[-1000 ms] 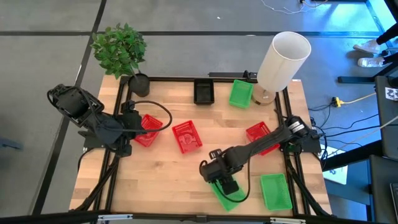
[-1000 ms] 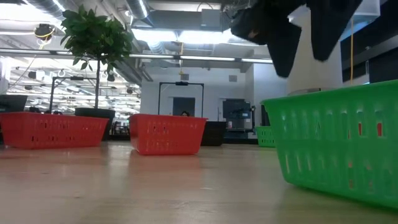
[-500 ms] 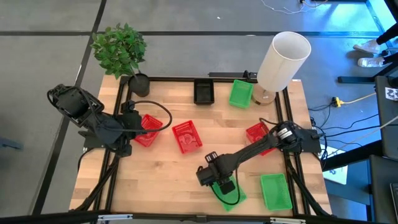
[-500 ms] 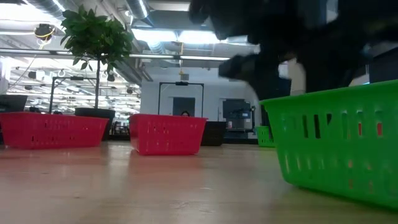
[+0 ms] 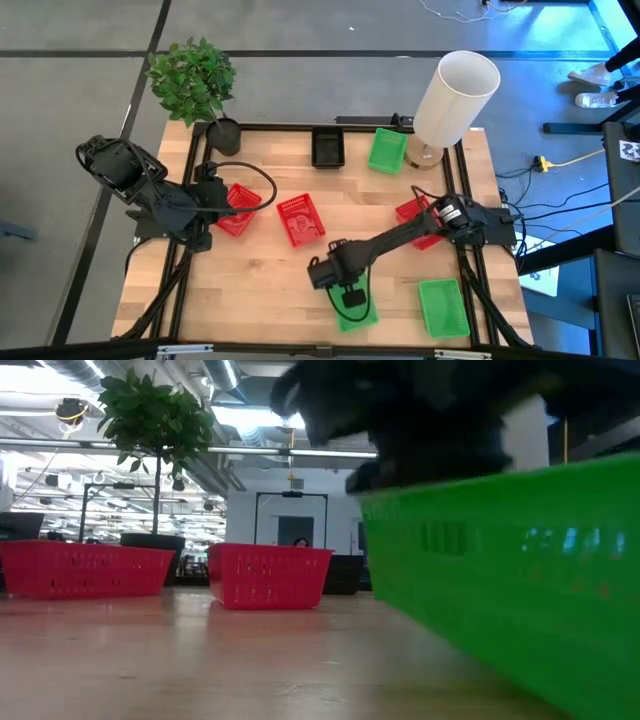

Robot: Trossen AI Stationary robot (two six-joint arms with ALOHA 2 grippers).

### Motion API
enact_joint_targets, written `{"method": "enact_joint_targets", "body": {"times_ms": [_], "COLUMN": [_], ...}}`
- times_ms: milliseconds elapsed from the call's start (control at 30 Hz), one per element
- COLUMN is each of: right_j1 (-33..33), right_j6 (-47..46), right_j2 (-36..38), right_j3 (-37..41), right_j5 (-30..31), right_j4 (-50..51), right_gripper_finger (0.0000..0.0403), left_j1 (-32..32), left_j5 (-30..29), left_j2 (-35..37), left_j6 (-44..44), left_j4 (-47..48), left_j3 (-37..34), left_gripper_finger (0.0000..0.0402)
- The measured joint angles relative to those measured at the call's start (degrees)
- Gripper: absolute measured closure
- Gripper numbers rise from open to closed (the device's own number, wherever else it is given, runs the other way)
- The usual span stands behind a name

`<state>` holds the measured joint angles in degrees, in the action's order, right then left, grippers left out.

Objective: Stack baskets by color
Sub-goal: Stack the bottom left green bin on the top green bin

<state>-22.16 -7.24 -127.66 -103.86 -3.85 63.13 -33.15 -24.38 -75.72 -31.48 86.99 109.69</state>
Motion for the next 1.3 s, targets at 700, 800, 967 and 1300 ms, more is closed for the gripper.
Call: {"method": "enact_joint_targets", "body": {"times_ms": [700,800,967,1300], "right_j1": [15.31,16.18,17.84,30.02], "right_j6": [-17.52,-21.56,-20.86,-16.26], "right_j2": [5.51,7.32,11.00,20.14], "right_j3": [-28.67,-28.14,-25.66,-7.85], "right_j5": [13.74,15.94,19.49,27.96], "right_j4": [26.75,27.02,26.61,26.86], "right_gripper_finger": [0.0403,0.0403,0.0403,0.0403], "left_j1": [0.00,0.00,0.03,1.31], "left_j5": [3.95,4.55,4.52,-0.15], "left_j2": [0.00,0.55,1.46,2.73], "left_j6": [6.88,9.08,12.69,15.28], "left_j4": [3.03,3.03,3.03,3.03], "left_j3": [-0.18,-0.24,-0.24,-0.24], "left_gripper_finger": [0.0401,0.0401,0.0401,0.0401]}}
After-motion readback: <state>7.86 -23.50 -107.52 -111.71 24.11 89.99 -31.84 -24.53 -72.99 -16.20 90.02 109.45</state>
